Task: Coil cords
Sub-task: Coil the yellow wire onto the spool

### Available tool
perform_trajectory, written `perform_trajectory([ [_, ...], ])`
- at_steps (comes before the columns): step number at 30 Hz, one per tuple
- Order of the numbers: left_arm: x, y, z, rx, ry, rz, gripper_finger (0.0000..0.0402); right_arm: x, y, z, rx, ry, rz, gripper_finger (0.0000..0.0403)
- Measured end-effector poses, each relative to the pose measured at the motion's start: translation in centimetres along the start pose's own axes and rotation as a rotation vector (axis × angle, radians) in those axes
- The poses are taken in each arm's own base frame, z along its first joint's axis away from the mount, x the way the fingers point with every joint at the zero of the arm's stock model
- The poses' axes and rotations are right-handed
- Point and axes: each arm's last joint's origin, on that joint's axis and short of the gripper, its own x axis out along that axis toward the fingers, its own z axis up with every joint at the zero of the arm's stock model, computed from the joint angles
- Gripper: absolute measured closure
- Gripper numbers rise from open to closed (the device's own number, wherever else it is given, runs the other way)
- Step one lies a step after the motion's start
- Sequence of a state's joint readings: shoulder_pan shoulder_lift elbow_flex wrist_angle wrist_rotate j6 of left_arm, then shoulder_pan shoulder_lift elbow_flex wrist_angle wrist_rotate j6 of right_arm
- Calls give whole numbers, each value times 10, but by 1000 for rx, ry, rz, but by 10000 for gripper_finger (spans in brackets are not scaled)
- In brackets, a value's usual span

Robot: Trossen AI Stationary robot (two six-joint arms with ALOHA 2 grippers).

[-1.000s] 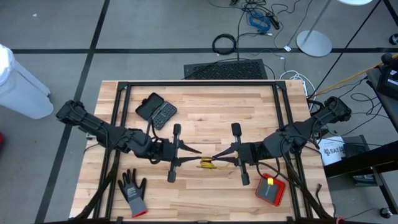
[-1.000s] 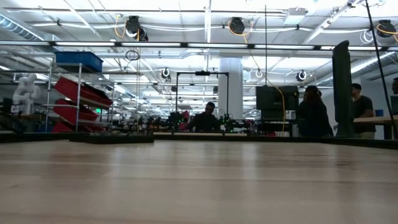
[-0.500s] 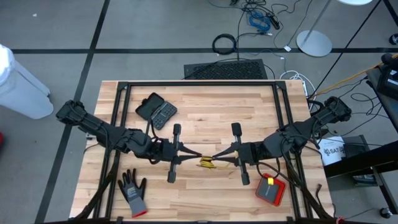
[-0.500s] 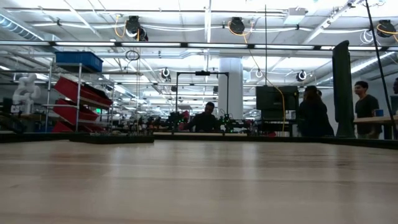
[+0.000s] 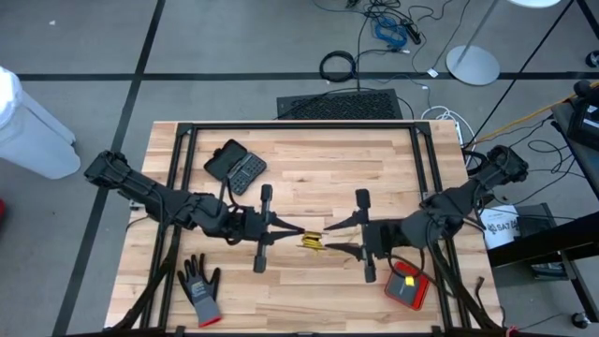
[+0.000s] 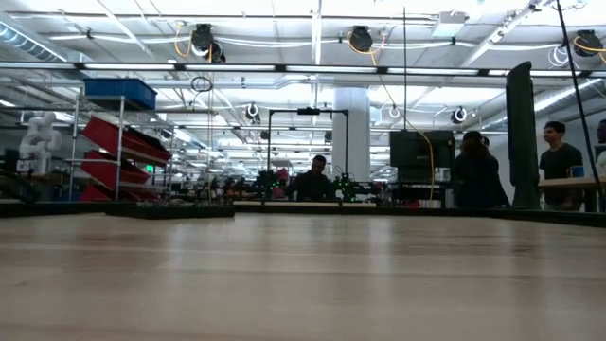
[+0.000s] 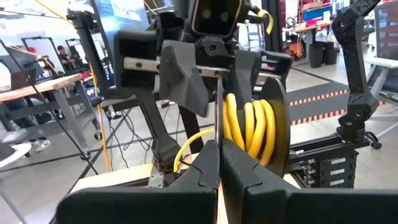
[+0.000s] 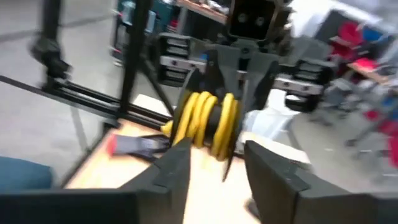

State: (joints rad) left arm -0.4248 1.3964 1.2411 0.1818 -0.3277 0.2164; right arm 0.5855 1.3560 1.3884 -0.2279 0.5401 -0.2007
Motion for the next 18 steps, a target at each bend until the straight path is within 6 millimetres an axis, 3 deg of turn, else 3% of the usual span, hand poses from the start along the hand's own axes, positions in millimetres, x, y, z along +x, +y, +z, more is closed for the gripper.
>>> perform_trajectory([
  [5, 0, 1, 0, 0, 4, 21, 400, -9, 10, 1, -115, 35, -121, 226],
  [10, -1, 3, 0, 3, 21, 105, 400, -19, 19, 0, -217, 93, -247, 216],
  [18, -2, 6, 1, 4, 34, 175, 400, -24, 25, -2, -161, 101, -270, 217],
])
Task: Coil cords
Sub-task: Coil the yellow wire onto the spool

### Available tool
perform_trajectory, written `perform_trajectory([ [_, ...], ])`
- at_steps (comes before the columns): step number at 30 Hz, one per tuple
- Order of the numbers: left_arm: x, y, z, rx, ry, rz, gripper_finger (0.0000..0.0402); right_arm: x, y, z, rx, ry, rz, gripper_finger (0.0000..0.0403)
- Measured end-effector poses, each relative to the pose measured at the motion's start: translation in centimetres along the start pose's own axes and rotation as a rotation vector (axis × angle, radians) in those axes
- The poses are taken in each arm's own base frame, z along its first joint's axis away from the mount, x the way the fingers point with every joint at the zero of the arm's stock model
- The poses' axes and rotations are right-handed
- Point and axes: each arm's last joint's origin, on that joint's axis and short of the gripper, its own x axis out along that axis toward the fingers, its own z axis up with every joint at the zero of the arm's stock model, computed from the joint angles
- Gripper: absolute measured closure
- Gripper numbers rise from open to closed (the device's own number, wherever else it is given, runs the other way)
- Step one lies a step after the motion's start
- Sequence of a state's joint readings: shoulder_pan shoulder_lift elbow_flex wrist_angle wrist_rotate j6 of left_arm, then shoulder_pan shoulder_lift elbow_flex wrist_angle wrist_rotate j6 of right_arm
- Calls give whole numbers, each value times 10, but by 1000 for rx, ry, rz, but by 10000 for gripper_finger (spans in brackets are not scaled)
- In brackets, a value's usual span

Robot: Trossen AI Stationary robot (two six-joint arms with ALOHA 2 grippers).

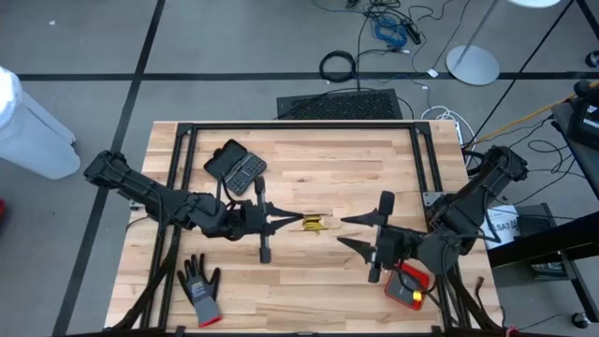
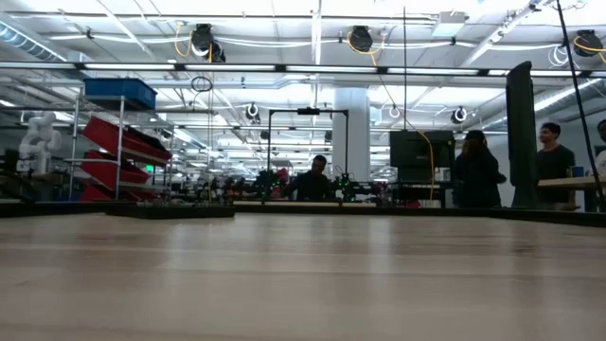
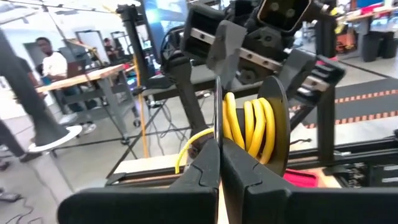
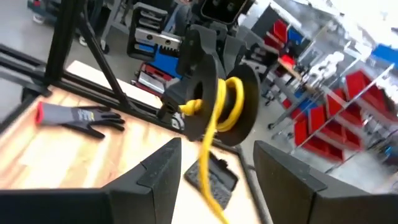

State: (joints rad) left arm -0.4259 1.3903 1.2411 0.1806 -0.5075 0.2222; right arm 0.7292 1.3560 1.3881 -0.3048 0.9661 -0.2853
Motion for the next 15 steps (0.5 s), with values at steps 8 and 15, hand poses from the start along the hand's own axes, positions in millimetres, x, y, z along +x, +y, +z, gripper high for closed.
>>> perform_trajectory([
  [8, 0, 3, 5, -31, -40, 60, 401, 3, -1, -6, 62, 40, -3, 215],
  [15, -8, 6, 13, -50, -72, 58, 401, 8, 0, -12, -30, 85, -8, 208],
])
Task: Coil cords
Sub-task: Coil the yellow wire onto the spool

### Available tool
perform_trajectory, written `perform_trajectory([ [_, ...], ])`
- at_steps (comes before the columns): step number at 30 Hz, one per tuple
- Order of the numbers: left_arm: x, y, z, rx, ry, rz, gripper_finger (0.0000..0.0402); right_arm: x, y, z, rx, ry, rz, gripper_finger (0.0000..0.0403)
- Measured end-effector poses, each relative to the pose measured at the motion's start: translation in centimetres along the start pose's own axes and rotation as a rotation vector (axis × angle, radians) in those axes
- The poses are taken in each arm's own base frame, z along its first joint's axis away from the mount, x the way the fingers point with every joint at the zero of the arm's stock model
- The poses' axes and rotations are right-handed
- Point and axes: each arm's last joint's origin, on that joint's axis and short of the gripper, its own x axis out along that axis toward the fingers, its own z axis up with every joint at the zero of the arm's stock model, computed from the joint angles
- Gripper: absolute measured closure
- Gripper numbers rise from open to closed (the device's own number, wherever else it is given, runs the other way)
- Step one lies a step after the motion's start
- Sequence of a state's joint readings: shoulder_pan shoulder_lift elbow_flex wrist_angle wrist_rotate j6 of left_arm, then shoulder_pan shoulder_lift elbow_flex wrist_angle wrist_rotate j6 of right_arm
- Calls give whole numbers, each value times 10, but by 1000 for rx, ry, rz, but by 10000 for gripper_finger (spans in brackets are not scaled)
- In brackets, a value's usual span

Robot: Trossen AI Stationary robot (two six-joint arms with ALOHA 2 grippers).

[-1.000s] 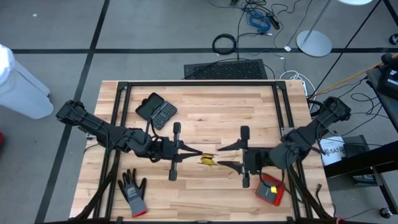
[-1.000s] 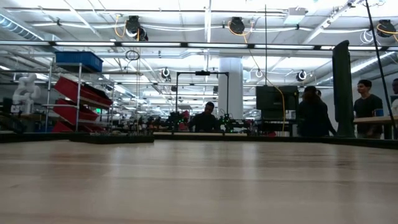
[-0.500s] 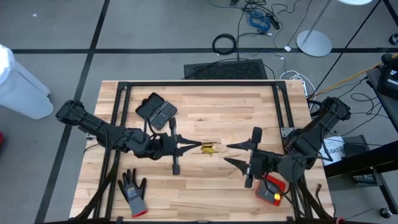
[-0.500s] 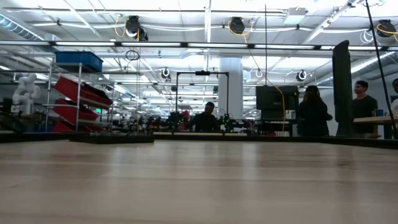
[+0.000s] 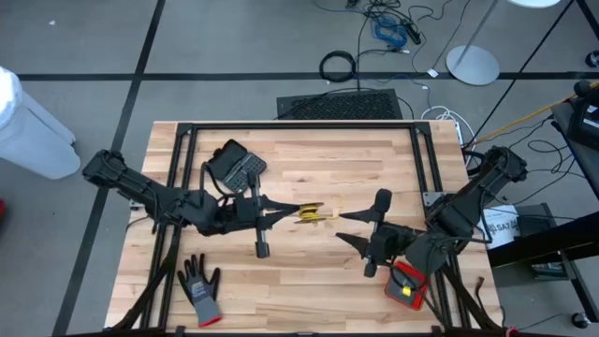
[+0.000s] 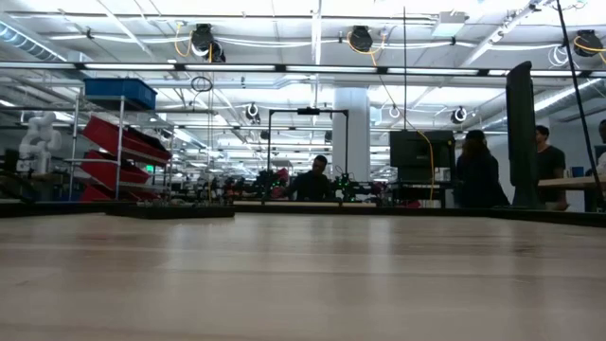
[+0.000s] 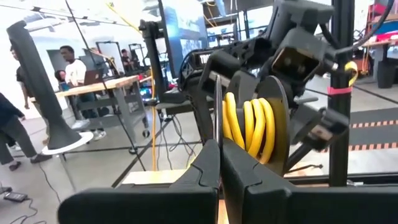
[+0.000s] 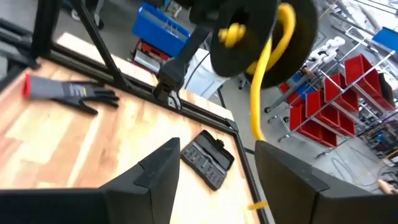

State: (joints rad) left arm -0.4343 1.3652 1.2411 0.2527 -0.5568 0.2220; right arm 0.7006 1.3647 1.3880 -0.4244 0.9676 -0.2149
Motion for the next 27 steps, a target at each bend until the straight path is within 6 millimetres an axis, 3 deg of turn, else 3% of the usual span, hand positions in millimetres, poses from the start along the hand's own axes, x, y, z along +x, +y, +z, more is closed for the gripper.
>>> perform_trajectory([
  [17, -3, 1, 3, 21, -9, 18, 401, 22, -5, -6, -41, 56, -51, 206],
  [27, -3, 0, 3, 103, -2, 16, 401, 22, -3, -7, -74, 60, -27, 206],
])
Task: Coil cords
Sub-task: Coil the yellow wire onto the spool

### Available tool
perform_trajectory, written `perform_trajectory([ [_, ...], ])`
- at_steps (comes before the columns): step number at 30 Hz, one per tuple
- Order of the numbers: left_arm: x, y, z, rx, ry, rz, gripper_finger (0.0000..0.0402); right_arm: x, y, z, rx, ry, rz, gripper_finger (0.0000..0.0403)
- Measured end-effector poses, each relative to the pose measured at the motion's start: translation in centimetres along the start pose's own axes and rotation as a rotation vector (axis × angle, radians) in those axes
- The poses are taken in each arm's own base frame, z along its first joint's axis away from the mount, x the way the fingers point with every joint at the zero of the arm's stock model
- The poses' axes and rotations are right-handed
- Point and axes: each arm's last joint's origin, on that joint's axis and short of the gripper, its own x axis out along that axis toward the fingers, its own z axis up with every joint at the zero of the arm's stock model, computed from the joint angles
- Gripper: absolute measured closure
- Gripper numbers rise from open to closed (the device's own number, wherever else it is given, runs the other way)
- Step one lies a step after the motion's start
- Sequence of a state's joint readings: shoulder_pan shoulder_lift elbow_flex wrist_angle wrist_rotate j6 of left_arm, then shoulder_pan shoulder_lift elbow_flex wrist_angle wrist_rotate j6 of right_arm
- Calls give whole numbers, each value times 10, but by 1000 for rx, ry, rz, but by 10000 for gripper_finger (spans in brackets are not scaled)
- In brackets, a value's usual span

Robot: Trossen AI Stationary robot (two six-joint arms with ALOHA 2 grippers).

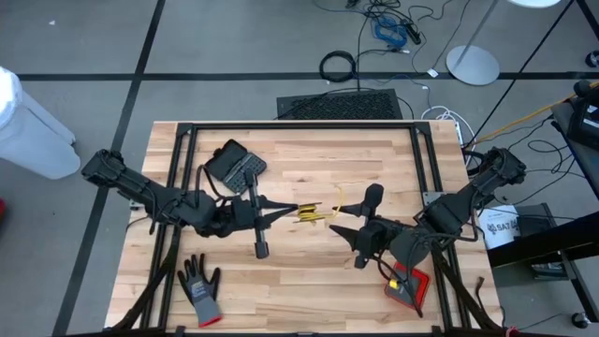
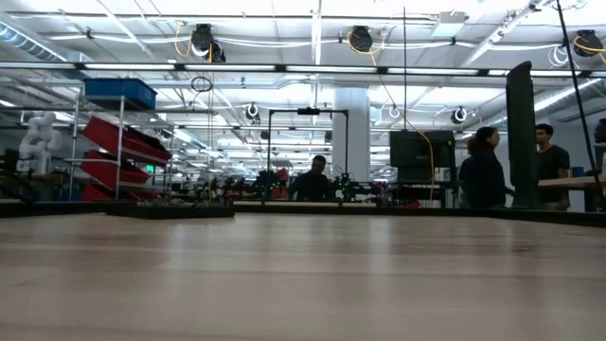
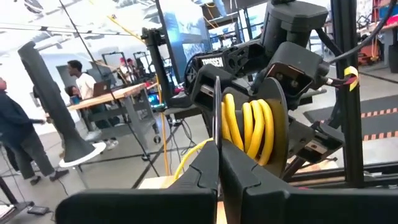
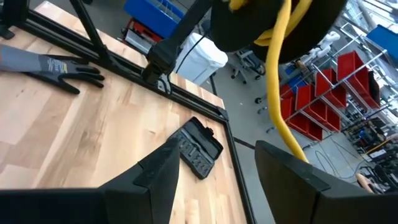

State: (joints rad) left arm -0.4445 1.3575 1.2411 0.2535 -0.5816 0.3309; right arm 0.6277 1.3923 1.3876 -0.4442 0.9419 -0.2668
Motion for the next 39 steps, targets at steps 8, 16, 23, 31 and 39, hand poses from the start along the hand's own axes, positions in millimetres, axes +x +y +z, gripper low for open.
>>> perform_trajectory([
  [8, -8, -8, 4, 86, 16, 64, 401, -15, 7, -6, -40, 24, 60, 206],
  [16, -17, -17, 15, 91, -49, 36, 401, -24, 6, -1, -12, -19, 50, 206],
  [23, -23, -21, 21, 68, -80, 15, 401, -25, 1, 16, 8, -130, 6, 206],
  [31, -32, -23, 27, 70, -102, -7, 401, -24, -3, 15, -15, -65, -159, 224],
  [39, -34, -23, 29, 63, -116, -8, 401, -9, -2, 15, -2, -49, -172, 229],
])
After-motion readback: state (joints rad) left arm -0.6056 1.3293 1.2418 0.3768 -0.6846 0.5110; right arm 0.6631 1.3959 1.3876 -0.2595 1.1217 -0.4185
